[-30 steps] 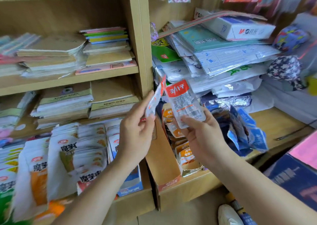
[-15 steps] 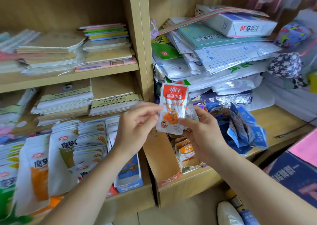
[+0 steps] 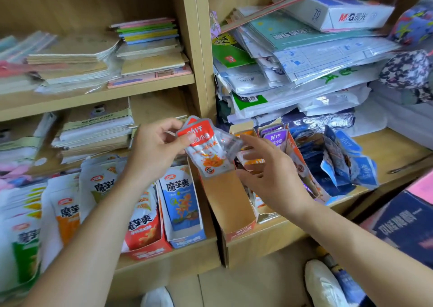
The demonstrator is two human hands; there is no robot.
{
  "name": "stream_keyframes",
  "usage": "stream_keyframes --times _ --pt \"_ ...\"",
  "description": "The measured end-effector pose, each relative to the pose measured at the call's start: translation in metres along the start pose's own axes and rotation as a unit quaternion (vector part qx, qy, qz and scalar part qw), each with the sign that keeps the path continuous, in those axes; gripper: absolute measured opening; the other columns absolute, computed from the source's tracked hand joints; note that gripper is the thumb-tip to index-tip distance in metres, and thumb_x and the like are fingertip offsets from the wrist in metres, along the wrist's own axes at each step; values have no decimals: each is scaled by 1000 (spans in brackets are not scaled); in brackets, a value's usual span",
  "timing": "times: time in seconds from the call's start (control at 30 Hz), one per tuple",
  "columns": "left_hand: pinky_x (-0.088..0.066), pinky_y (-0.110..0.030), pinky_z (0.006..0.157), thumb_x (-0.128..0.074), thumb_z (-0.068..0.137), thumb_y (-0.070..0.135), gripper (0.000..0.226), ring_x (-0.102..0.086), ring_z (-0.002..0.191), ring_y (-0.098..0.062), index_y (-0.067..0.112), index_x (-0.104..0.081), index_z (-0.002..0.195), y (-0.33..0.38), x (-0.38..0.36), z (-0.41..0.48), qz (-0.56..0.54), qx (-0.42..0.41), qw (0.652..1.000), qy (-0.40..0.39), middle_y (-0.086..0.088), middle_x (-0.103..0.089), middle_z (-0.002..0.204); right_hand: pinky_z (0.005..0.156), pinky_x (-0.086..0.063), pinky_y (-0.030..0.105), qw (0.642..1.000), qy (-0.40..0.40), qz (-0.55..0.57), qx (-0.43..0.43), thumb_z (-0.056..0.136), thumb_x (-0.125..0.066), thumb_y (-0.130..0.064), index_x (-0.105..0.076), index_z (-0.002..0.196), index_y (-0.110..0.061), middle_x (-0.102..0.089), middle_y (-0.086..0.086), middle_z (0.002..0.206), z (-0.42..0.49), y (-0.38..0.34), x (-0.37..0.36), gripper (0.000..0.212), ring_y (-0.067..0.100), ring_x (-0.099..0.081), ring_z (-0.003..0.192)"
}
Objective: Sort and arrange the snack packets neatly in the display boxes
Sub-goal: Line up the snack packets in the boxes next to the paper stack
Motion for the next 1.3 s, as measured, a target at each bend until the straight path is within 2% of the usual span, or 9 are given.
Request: stream_keyframes --times 0.1,0.23,0.4,0.57,0.8,0.87,1.07,1.2,1.3 --pt "-61 -35 67 -76 88 10 23 -68 69 -5 30 -68 82 -6 6 1 34 -14 999 20 15 -74 75 77 -54 20 991 21 -88 99 87 -75 -16 -60 133 -21 -59 -8 122 -25 -4 -5 49 7 -61 90" --pt "-61 -52 69 -76 87 15 27 -73 72 -13 38 -66 77 -10 -8 -4 91 -20 995 38 25 -71 73 81 -52 33 945 -140 -233 181 83 -75 -39 -66 119 -19 -66 -2 112 -65 8 -38 42 19 -61 96" --pt "-60 -52 62 -71 82 40 10 -73 71 -19 36 -64 77 -5 -17 -3 95 -33 992 82 5 -73 76 83 -52 41 899 -237 -312 194 78 -78 -37 -59 130 -21 -65 0 117 -87 28 -54 57 27 -62 101" --pt "-61 -48 66 -74 79 32 18 -74 79 -12 43 -59 81 -6 -21 -7 120 -27 992 28 7 -74 87 81 -52 43 893 -250 -312 209 76 -82 -29 -57 134 -18 -67 2 111 -89 38 -51 64 28 -65 96" --pt "-60 -49 75 -70 77 47 36 -73 85 -17 40 -66 112 0 -8 -10 193 -43 979 -50 6 -75 91 66 -53 42 909 -210 -262 246 80 -76 -2 -61 128 -16 -67 -2 91 -85 45 -47 53 27 -64 76" --pt "-59 -49 75 -70 79 47 35 -73 84 -18 40 -66 113 2 -6 -8 205 -49 976 -55 5 -76 91 63 -52 38 913 -191 -252 259 85 -73 -3 -64 125 -14 -67 -2 87 -84 47 -48 42 26 -63 73" --pt "-55 -38 68 -71 87 43 27 -63 69 -6 22 -78 103 13 -3 -6 252 -81 963 -49 9 -72 80 62 -47 33 915 -168 -246 272 82 -70 5 -67 124 -16 -67 -4 86 -84 54 -52 47 22 -61 71" --pt "-54 -45 70 -72 86 43 26 -66 76 -23 22 -78 100 11 -9 -6 304 -71 946 -90 -2 -74 82 62 -49 36 917 -164 -242 273 85 -68 3 -66 125 -16 -67 -4 86 -84 55 -53 45 22 -61 72" --pt "-44 -37 69 -74 88 40 20 -58 83 -23 24 -75 101 6 -19 -3 366 -79 921 -105 2 -67 87 62 -49 37 918 -157 -236 278 81 -71 5 -67 124 -15 -67 -4 85 -85 56 -55 48 23 -61 71"
Point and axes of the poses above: each hand's wrist, its own z-axis towards the middle knuckle, its own x-axis out of the back of the hand, y = z × x, the point moved 3 cm from there along z, towards the middle knuckle
